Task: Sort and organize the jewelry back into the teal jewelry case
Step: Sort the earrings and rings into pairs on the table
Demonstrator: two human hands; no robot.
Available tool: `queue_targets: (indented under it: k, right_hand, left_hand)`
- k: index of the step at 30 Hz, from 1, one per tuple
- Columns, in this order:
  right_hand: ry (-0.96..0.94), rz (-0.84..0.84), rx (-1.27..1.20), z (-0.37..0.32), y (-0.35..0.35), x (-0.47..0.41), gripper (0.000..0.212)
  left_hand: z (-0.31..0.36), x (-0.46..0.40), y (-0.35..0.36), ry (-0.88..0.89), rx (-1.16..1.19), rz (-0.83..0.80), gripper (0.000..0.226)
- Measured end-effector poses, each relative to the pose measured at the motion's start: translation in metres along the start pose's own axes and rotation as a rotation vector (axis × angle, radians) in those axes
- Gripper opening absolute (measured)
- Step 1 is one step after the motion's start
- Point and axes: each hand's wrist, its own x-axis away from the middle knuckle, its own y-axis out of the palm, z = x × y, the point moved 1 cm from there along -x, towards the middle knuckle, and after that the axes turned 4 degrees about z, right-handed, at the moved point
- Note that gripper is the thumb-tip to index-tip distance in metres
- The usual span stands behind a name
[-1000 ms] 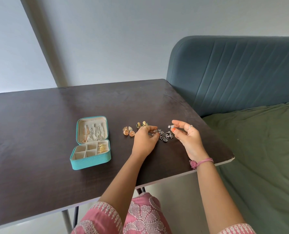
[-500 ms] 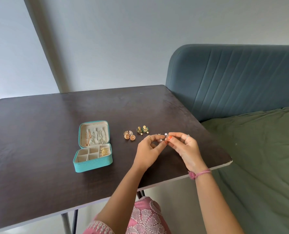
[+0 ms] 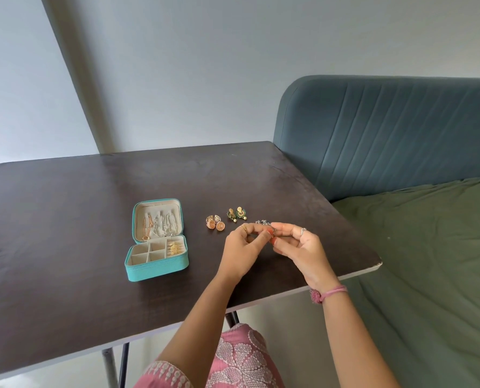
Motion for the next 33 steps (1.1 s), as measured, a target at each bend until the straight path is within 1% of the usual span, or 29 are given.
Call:
queue_targets:
  k: [4, 9, 12, 15, 17, 22, 24, 26, 29, 33]
  right_hand:
    - [0.008, 0.015, -0.008, 0.000, 0.001, 0.002, 0.026]
    - [0.021, -0.008, -0.018, -0.003, -0.001, 0.002, 0.026]
    - [0.062, -0.022, -0.046, -0.004, 0.001, 0.000, 0.021]
    - [0.107, -0.049, -0.061, -0.003, 0.010, -0.002, 0.016]
    - [0.123, -0.077, -0.032, -0.002, 0.019, -0.003, 0.016]
    - [0.083, -0.180, 0.236, -0.001, 0.051, -0.012, 0.016]
    - [0.052, -0.188, 0.345, 0.002, 0.064, -0.018, 0.017]
    - [0.020, -0.192, 0.463, 0.005, 0.074, -0.024, 0.017]
    - [0.008, -0.220, 0.612, 0.008, 0.080, -0.034, 0.016]
    - [0.036, -0.229, 0.665, 0.007, 0.085, -0.040, 0.013]
  left_hand:
    - [0.000, 0.001, -0.001, -0.003, 0.002, 0.007, 0.007]
    - [0.012, 0.008, -0.007, -0.013, 0.072, -0.044, 0.009]
    - [0.018, 0.018, -0.013, -0.055, 0.099, -0.063, 0.013]
    - [0.017, 0.029, -0.024, -0.121, 0.092, -0.033, 0.020]
    - [0.015, 0.034, -0.033, -0.132, 0.008, 0.023, 0.028]
    - [0.008, 0.039, -0.046, -0.036, -0.442, 0.189, 0.034]
    - [0.007, 0.038, -0.048, 0.008, -0.565, 0.240, 0.034]
    - [0.006, 0.037, -0.049, 0.026, -0.623, 0.285, 0.034]
    - [0.005, 0.034, -0.048, 0.009, -0.682, 0.312, 0.034]
    - [0.003, 0.028, -0.051, -0.043, -0.706, 0.301, 0.035]
